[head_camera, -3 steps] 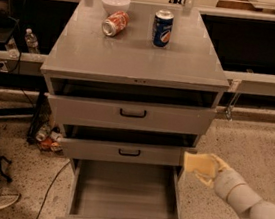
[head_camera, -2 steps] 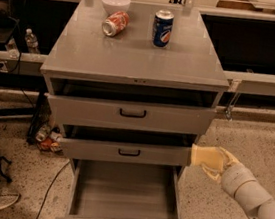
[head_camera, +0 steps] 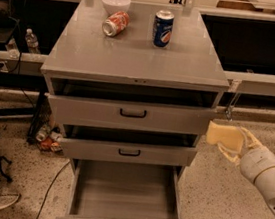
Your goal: Pick sponge from bottom drawer and place on counter
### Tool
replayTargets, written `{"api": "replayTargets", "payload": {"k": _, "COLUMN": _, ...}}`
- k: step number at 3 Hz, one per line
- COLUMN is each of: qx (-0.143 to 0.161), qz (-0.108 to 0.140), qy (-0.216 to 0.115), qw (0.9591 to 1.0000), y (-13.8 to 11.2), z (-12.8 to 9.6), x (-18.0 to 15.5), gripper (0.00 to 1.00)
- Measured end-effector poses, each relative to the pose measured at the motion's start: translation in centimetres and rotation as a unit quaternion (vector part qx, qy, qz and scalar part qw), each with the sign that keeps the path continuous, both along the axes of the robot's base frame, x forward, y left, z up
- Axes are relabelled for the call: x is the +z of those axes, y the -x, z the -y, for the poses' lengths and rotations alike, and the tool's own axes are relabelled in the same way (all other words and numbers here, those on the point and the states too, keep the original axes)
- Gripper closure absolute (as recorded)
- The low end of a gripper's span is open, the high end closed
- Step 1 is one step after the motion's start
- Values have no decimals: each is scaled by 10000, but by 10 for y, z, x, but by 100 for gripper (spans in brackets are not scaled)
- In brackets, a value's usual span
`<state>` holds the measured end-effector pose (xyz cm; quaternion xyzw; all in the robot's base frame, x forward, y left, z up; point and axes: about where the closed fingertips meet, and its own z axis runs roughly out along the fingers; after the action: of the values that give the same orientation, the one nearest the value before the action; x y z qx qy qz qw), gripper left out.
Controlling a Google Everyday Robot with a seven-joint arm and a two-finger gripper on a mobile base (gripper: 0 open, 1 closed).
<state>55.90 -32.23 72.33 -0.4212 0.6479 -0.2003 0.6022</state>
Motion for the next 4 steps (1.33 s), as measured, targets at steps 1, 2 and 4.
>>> {"api": "replayTargets", "payload": {"k": 1, "qx": 4, "qz": 34, "qy": -37, "qw": 10000, "y": -2, "z": -1, "x": 4, "gripper": 100}}
{"api": "replayTargets", "payload": {"k": 2, "qx": 27, "qz": 96, "qy": -115, "qw": 9999, "y": -8, "z": -5, "x": 10, "gripper": 100}}
{"api": "replayTargets", "payload": {"k": 4, "qx": 335, "qz": 698, "qy": -106, "qw": 9969, "y": -35, "z": -35, "x": 101, "gripper": 100}}
